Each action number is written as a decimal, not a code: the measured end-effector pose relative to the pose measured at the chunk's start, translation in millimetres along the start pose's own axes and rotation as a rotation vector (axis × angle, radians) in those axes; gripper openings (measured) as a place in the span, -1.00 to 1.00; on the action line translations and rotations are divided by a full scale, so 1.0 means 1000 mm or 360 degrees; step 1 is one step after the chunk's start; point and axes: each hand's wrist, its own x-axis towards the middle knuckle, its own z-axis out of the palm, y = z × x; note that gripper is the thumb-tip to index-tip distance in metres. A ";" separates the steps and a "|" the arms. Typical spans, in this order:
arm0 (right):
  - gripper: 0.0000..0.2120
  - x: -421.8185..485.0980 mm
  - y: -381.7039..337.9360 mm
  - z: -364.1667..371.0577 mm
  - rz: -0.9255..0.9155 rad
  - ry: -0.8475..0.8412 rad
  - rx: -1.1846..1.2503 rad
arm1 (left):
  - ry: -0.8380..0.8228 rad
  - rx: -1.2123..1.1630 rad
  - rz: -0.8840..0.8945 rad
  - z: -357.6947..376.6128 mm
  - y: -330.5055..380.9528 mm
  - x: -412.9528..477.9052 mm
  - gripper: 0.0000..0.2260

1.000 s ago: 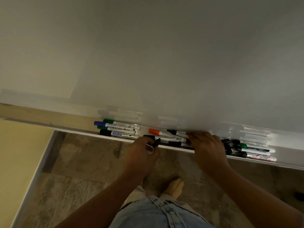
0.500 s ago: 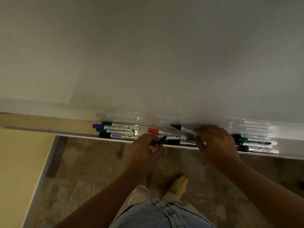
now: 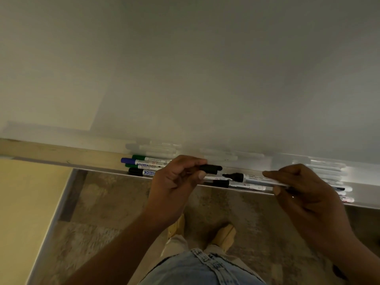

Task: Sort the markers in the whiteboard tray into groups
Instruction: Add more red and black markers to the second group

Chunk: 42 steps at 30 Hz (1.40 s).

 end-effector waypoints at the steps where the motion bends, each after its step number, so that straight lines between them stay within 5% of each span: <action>1: -0.66 0.001 -0.001 0.000 -0.0003 0.0011 -0.0007 | 0.0002 0.0027 0.0011 0.000 0.001 0.000 -0.78; 11: -0.66 0.007 -0.008 0.006 -0.0003 -0.0023 -0.0012 | -0.0080 0.0134 -0.0025 0.001 0.005 0.001 -0.79; 17: -0.71 0.007 -0.019 0.000 0.0085 -0.0252 0.0340 | -0.0200 0.0026 -0.0211 0.006 0.030 0.002 -0.86; 21: -0.81 0.005 -0.037 0.001 0.0049 -0.0423 0.0496 | -0.0391 0.0024 -0.0418 0.022 0.056 0.001 -0.73; 27: -0.79 0.008 -0.051 -0.003 -0.0032 -0.0311 0.0461 | -0.0525 0.0183 -0.0144 0.033 0.072 0.003 -0.61; 31: -0.78 0.010 -0.056 -0.002 -0.0033 -0.0288 0.0497 | -0.0347 0.0157 -0.0117 0.036 0.078 0.005 -0.70; 34: -0.82 0.010 -0.051 -0.002 -0.0058 -0.0329 0.0397 | -0.0382 -0.0107 -0.0617 0.039 0.075 0.014 -0.65; 37: -0.75 0.014 -0.035 0.001 -0.0055 -0.0485 0.0287 | -0.0514 0.0363 -0.1030 0.036 0.049 0.028 -0.80; 42: -0.81 0.011 0.028 0.021 0.0043 -0.0287 0.0057 | -0.0129 0.0739 -0.0463 0.016 0.013 0.008 -0.72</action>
